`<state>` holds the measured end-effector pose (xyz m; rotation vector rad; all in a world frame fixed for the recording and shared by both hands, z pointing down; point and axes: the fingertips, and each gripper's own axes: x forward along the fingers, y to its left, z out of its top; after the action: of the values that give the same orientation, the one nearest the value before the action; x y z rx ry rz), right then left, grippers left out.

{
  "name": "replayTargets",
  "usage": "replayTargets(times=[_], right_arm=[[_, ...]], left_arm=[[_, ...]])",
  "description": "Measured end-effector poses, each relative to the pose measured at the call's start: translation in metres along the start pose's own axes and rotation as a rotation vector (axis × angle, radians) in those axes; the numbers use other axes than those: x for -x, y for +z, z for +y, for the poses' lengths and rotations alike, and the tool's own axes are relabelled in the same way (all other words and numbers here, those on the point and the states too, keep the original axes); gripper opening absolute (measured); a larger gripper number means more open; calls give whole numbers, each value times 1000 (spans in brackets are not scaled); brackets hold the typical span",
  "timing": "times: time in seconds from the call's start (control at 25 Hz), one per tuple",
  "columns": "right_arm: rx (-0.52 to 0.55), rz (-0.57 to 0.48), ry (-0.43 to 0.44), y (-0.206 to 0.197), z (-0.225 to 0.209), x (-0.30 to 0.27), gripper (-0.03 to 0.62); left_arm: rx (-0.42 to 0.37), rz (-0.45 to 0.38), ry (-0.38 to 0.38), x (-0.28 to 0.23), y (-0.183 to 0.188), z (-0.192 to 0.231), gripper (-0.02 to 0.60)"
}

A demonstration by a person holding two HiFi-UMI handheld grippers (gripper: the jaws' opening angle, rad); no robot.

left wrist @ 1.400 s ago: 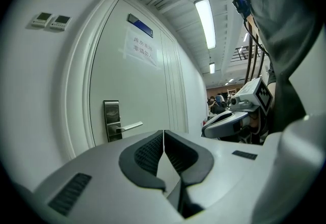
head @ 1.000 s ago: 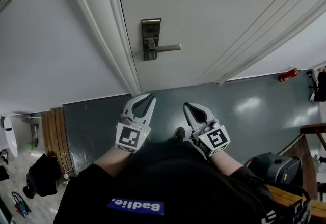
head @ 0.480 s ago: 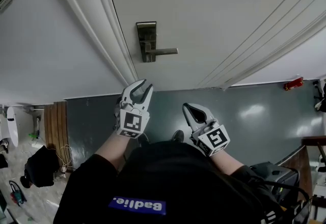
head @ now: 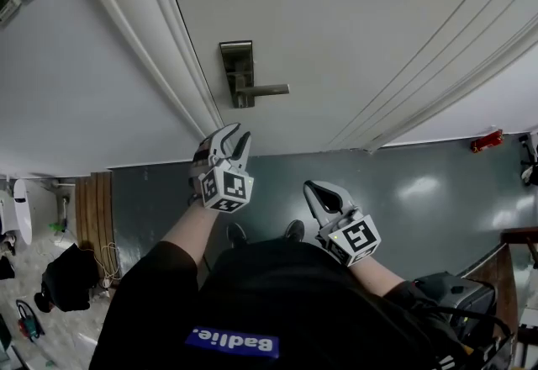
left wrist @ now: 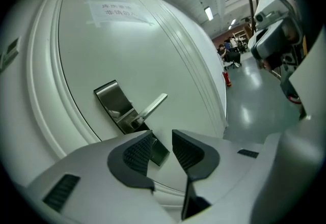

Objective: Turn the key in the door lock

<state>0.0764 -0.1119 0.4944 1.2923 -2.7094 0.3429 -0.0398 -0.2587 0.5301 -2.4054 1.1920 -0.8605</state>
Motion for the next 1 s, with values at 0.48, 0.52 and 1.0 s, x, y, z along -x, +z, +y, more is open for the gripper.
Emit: replayTargets(times=[0.48, 0.52, 1.0], right_arm=[[-15, 43, -34, -13, -8, 17, -3], [-16, 46, -37, -15, -9, 19, -4], [-35, 73, -58, -26, -13, 31, -5]], left_arm=[[-134, 139, 21, -54, -29, 7, 112], [-140, 149, 24, -57, -31, 7, 112], [-217, 222, 52, -91, -43, 20, 114]])
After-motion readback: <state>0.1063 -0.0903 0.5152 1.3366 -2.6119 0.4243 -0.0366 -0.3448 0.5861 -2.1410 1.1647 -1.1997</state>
